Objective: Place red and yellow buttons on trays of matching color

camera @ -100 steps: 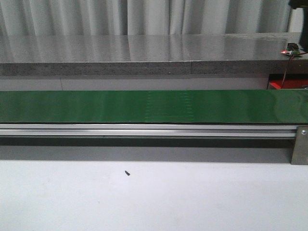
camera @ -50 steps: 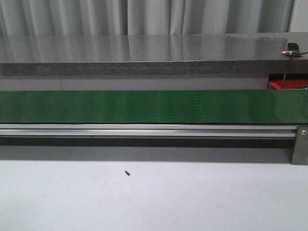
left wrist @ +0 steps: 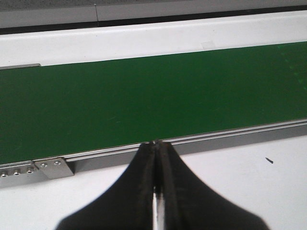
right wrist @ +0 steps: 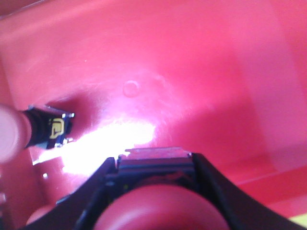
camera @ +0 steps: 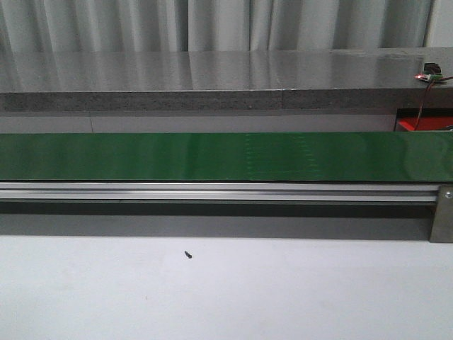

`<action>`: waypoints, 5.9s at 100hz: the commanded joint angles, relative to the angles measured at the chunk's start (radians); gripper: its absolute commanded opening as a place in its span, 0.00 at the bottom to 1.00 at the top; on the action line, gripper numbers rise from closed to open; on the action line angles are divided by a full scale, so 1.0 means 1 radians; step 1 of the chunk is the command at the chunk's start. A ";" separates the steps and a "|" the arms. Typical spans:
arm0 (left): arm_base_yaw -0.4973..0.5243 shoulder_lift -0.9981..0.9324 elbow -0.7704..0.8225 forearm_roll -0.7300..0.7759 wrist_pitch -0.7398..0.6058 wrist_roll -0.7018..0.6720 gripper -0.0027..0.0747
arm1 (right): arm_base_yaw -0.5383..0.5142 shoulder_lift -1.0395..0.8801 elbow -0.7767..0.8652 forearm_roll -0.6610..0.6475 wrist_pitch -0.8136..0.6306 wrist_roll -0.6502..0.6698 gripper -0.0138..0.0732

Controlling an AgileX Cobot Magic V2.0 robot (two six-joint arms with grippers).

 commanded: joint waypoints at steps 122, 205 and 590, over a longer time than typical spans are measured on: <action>-0.005 -0.010 -0.026 -0.034 -0.048 0.003 0.01 | 0.049 0.166 -0.179 -0.002 -0.055 -0.011 0.83; -0.005 -0.010 -0.026 -0.073 -0.051 0.003 0.01 | 0.050 -0.234 0.217 -0.042 -0.205 -0.011 0.61; 0.435 0.979 -0.720 0.142 0.056 -0.379 0.74 | 0.410 -1.494 1.295 -0.030 -0.569 -0.026 0.02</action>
